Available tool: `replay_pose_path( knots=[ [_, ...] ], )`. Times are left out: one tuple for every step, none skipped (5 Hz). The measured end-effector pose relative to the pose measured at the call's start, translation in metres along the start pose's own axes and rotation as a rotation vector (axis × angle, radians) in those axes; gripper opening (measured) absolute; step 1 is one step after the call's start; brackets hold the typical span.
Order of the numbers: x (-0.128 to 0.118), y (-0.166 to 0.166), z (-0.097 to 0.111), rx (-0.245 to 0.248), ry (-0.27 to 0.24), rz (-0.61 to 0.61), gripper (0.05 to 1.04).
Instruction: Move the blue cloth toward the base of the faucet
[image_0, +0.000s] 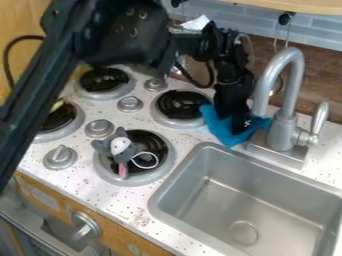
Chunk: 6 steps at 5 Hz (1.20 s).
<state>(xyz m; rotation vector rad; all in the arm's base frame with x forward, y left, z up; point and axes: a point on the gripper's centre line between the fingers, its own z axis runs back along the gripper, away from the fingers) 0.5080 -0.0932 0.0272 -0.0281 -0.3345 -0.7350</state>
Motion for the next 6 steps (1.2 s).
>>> replay_pose_path(
  knots=[
    [0.003, 0.002, 0.024, 0.046, -0.046, 0.008, 1.001],
    [0.004, 0.002, 0.049, 0.088, -0.096, 0.016, 1.000],
    [0.003, 0.000, 0.047, 0.088, -0.111, 0.011, 1.001],
    [-0.014, -0.008, 0.060, 0.121, -0.078, 0.025, 1.000],
    [-0.031, -0.023, 0.085, 0.155, -0.052, 0.052, 1.001],
    [-0.041, -0.040, 0.113, 0.194, -0.068, 0.049, 1.001]
  ],
)
